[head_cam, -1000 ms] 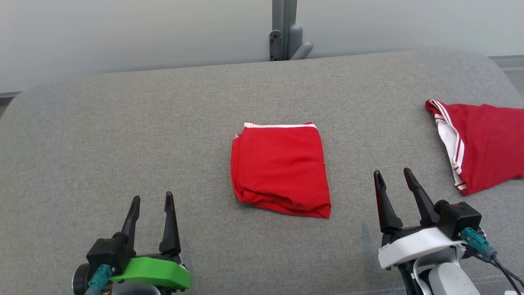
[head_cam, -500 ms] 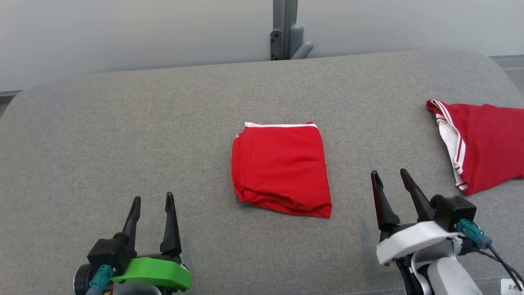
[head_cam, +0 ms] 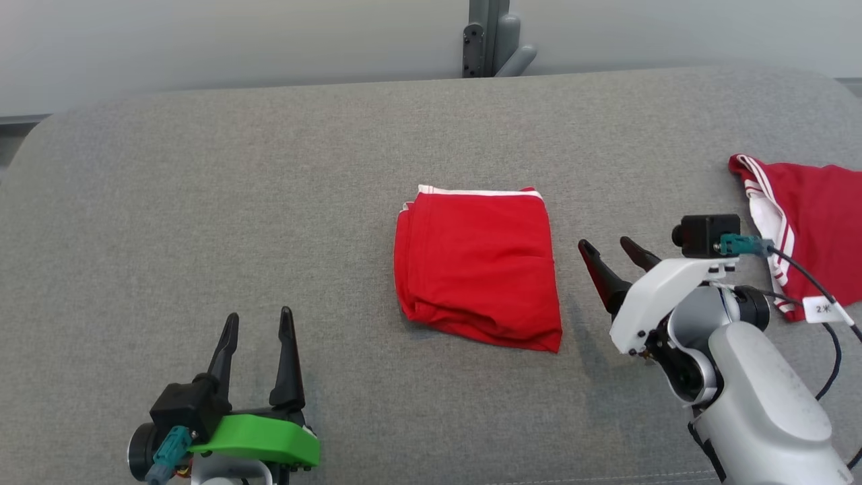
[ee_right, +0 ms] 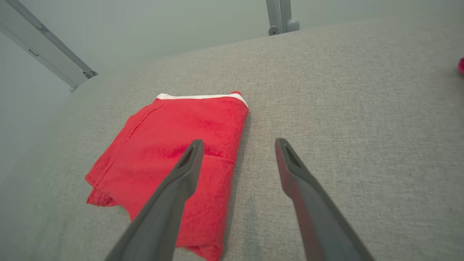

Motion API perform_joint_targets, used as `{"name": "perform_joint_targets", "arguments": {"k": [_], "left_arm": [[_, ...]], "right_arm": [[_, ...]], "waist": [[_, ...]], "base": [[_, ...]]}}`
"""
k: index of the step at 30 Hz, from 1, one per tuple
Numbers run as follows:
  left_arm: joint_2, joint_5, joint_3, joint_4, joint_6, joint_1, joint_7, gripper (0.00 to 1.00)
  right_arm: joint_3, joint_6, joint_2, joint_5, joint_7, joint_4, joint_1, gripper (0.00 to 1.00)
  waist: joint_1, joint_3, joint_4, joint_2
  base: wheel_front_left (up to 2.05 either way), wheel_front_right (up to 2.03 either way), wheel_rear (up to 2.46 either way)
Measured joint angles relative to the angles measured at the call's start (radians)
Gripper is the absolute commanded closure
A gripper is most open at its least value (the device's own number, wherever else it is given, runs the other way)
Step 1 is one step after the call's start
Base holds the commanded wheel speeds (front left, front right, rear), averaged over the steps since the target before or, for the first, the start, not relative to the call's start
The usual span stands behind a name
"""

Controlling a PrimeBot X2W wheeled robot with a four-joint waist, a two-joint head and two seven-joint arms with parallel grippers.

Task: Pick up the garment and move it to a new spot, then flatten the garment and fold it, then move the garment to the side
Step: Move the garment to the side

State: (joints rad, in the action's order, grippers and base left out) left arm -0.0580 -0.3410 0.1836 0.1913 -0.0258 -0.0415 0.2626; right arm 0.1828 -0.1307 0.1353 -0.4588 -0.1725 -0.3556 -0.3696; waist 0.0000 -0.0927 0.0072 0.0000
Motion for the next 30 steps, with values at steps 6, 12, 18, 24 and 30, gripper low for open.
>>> {"name": "perform_joint_targets", "arguments": {"k": [6,12,18,24,30], "left_arm": [[0.004,0.008,0.007,0.000,0.001,-0.020,0.000,0.00],[0.006,0.009,0.011,0.005,0.008,-0.039,0.000,0.00],[0.007,0.009,0.012,0.012,0.010,-0.051,0.000,0.00],[0.007,0.009,0.016,0.015,0.012,-0.052,0.000,0.00],[0.007,0.012,0.024,0.017,0.011,-0.052,0.000,0.00]], "right_arm": [[0.062,0.000,0.066,-0.121,-0.138,-0.101,-0.105,0.00],[0.116,0.000,0.104,-0.227,-0.216,-0.185,-0.168,0.00],[0.152,0.000,0.124,-0.288,-0.240,-0.257,-0.204,0.00],[0.201,0.000,0.124,-0.344,-0.236,-0.307,-0.235,0.36],[0.279,0.000,0.123,-0.388,-0.190,-0.343,-0.262,1.00]], "waist": [[0.0000,-0.035,0.032,0.0000],[0.0000,-0.071,0.075,0.0000],[0.0000,-0.099,0.118,0.0000],[0.0000,-0.111,0.141,0.0000],[0.0000,-0.103,0.136,0.0000]], "base": [[0.00,0.00,0.00],[0.00,0.00,0.00],[0.00,0.00,0.00],[0.00,0.00,0.00],[0.00,0.00,0.00]]}}
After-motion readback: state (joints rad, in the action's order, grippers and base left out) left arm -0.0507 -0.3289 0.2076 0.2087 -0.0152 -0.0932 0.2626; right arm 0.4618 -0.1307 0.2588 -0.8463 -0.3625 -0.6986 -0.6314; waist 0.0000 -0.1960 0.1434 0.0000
